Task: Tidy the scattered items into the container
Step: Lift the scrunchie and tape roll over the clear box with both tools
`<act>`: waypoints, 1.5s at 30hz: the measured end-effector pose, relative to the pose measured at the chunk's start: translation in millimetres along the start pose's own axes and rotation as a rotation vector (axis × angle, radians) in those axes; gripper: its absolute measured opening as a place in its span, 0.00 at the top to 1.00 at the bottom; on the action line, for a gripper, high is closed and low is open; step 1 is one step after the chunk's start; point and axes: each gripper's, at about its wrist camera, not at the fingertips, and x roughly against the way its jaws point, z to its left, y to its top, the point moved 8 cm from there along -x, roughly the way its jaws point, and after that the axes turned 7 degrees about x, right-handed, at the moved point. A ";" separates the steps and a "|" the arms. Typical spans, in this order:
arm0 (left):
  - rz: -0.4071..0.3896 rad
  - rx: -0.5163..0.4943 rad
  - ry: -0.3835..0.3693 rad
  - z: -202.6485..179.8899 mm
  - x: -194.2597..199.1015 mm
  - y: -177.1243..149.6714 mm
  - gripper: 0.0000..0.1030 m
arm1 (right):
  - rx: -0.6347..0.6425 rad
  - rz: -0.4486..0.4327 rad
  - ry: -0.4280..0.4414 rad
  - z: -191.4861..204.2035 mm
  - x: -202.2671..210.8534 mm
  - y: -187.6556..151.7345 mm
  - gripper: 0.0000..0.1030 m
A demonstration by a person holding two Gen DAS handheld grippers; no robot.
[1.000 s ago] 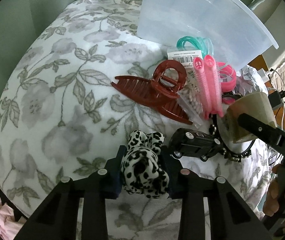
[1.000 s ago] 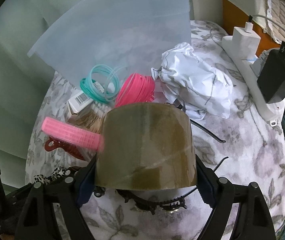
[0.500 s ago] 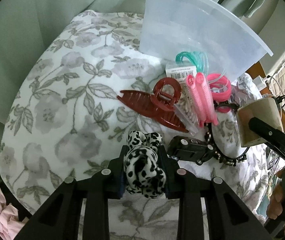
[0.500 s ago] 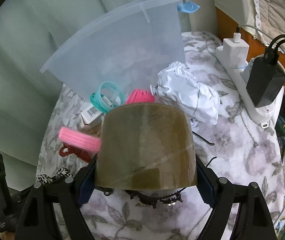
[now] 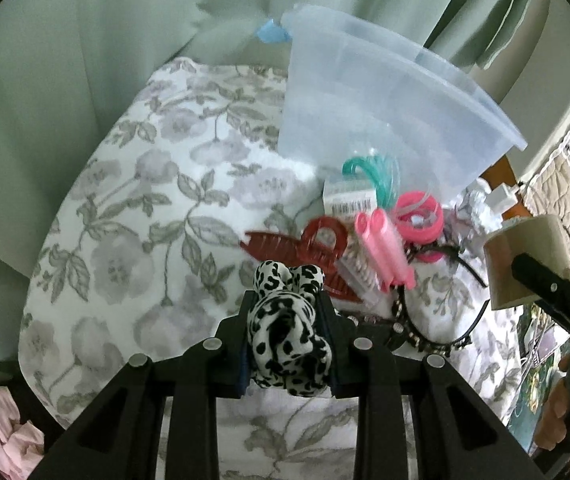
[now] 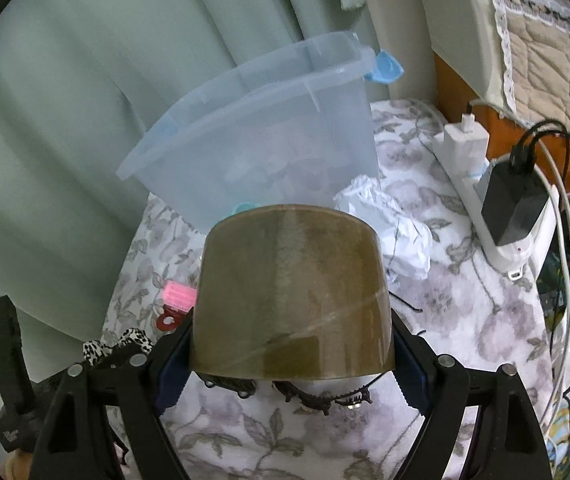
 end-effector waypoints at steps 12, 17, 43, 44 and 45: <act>-0.092 -0.049 -0.075 -24.9 24.3 52.9 0.72 | 0.072 -0.069 -0.024 11.2 28.4 33.4 0.15; -0.131 -0.101 -0.090 -38.0 35.2 74.9 0.72 | 0.111 -0.096 -0.033 15.3 41.7 52.3 0.15; -0.190 -0.142 -0.184 -76.6 47.6 151.1 0.72 | 0.157 -0.209 -0.004 29.9 46.4 138.9 0.15; -0.198 -0.138 -0.187 -78.3 48.3 156.3 0.72 | 0.154 -0.218 -0.006 29.6 46.2 145.6 0.15; -0.205 -0.135 -0.190 -79.9 49.2 160.0 0.72 | 0.151 -0.228 -0.007 29.4 46.1 152.2 0.15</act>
